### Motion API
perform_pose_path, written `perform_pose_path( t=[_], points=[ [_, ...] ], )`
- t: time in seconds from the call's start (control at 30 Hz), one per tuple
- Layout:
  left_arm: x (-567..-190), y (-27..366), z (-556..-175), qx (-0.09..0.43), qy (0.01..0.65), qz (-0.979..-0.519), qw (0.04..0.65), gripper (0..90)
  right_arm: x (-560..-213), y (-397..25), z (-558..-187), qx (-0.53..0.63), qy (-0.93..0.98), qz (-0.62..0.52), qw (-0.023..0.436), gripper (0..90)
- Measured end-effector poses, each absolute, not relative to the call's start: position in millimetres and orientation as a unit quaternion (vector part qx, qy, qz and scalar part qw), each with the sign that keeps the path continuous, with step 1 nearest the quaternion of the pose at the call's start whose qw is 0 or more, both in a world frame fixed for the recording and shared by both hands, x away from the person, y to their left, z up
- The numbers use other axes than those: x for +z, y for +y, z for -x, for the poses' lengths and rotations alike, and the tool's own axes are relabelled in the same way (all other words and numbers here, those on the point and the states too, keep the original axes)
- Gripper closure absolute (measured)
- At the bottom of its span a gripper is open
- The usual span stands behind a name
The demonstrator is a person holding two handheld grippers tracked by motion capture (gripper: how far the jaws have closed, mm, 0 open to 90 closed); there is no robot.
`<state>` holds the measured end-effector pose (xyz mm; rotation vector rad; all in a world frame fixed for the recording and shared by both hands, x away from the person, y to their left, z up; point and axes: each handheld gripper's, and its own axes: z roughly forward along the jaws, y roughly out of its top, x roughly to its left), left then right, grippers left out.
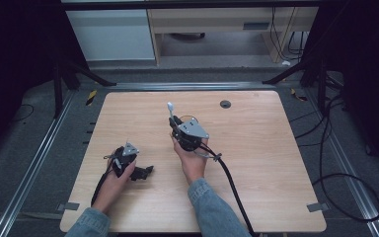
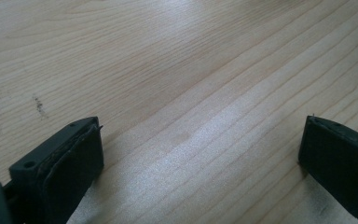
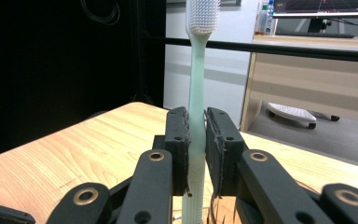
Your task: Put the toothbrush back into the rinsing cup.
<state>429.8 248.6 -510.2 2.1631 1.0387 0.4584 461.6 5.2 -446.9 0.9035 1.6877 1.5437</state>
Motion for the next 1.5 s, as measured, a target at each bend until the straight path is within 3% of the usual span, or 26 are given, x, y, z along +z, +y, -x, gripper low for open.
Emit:
perform_pose_path(
  t=[1.5],
  points=[
    [-510,249,-430,0.176,0.398,-0.832,0.342,0.0,-468,5,-463,0.581,0.658,-0.352,0.325,79.5]
  ],
)
